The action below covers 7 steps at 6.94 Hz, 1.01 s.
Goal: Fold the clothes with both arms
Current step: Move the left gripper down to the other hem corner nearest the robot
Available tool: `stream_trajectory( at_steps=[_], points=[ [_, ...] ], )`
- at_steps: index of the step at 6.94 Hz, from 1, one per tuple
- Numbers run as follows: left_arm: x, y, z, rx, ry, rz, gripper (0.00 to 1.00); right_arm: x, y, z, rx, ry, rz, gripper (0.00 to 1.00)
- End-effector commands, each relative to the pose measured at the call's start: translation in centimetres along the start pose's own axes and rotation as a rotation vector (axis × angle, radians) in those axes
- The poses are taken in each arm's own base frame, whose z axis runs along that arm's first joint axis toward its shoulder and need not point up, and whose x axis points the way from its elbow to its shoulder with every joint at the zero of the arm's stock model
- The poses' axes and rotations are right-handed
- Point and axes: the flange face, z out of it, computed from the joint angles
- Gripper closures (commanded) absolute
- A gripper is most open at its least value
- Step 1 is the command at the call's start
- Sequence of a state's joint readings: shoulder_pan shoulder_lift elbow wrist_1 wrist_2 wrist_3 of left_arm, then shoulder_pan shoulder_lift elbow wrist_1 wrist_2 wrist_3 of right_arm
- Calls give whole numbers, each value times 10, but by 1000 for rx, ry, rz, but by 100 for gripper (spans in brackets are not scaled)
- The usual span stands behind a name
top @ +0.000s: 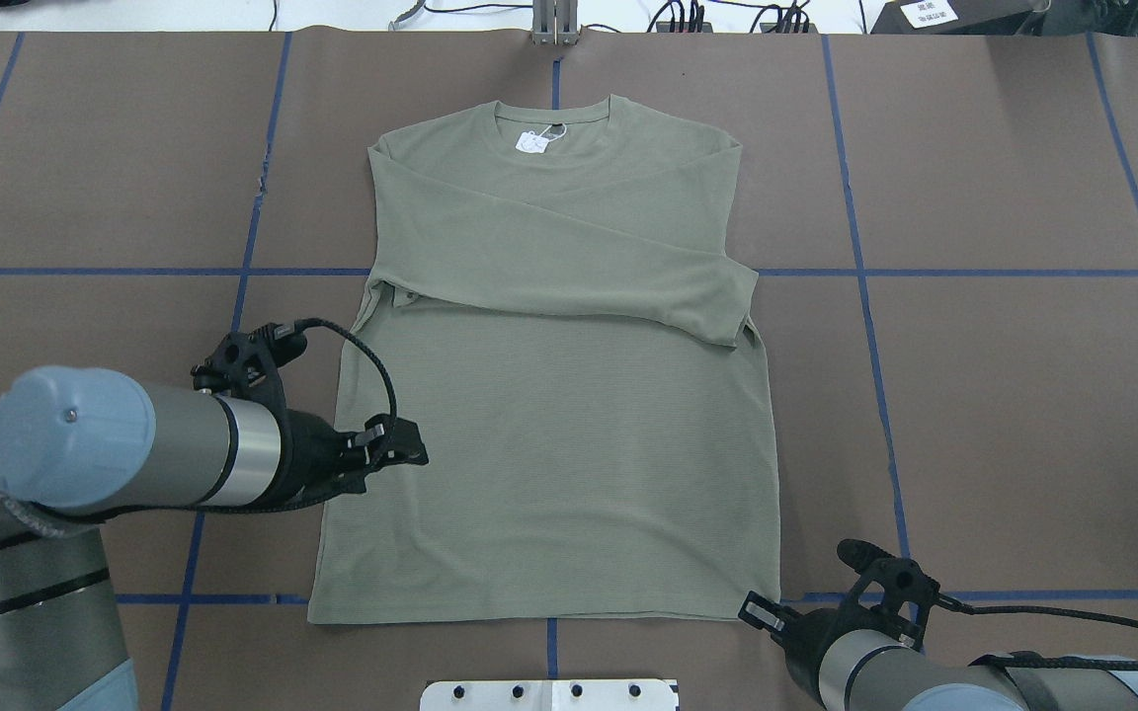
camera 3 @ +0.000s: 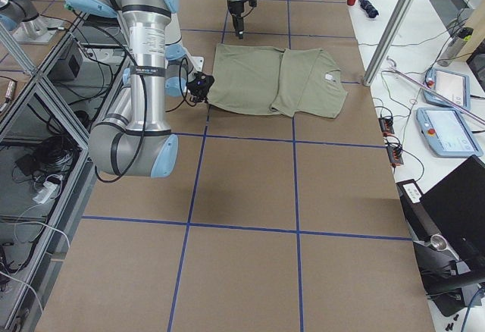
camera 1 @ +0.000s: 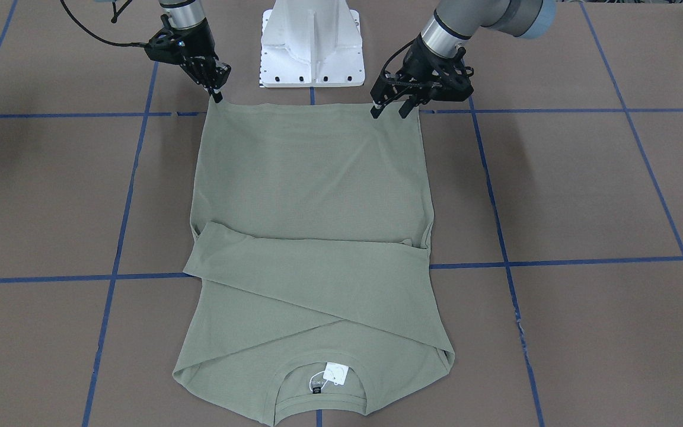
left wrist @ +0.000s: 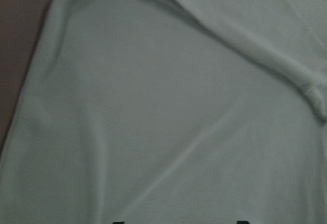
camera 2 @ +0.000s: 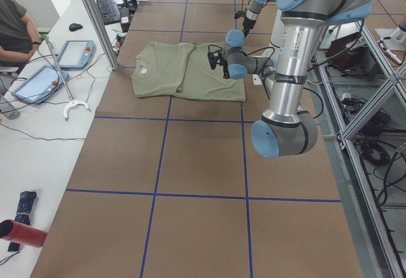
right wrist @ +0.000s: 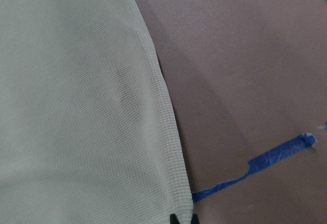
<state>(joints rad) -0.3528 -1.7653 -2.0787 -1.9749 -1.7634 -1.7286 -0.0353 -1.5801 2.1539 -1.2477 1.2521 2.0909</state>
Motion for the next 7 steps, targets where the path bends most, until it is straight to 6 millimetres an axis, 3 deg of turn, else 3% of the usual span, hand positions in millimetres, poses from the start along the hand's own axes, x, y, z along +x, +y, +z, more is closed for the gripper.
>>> stream_trajectory(
  at_steps=[1, 4, 7],
  points=[
    [-50, 34, 29, 59, -141, 4, 20, -2, -2, 0, 3, -3, 4, 100],
    [-73, 48, 54, 44, -208, -27, 23, -2, -2, 0, 5, -5, 5, 100],
    [-77, 63, 60, 15, -223, -18, 31, -4, -3, -1, 6, -9, 7, 100]
  ],
)
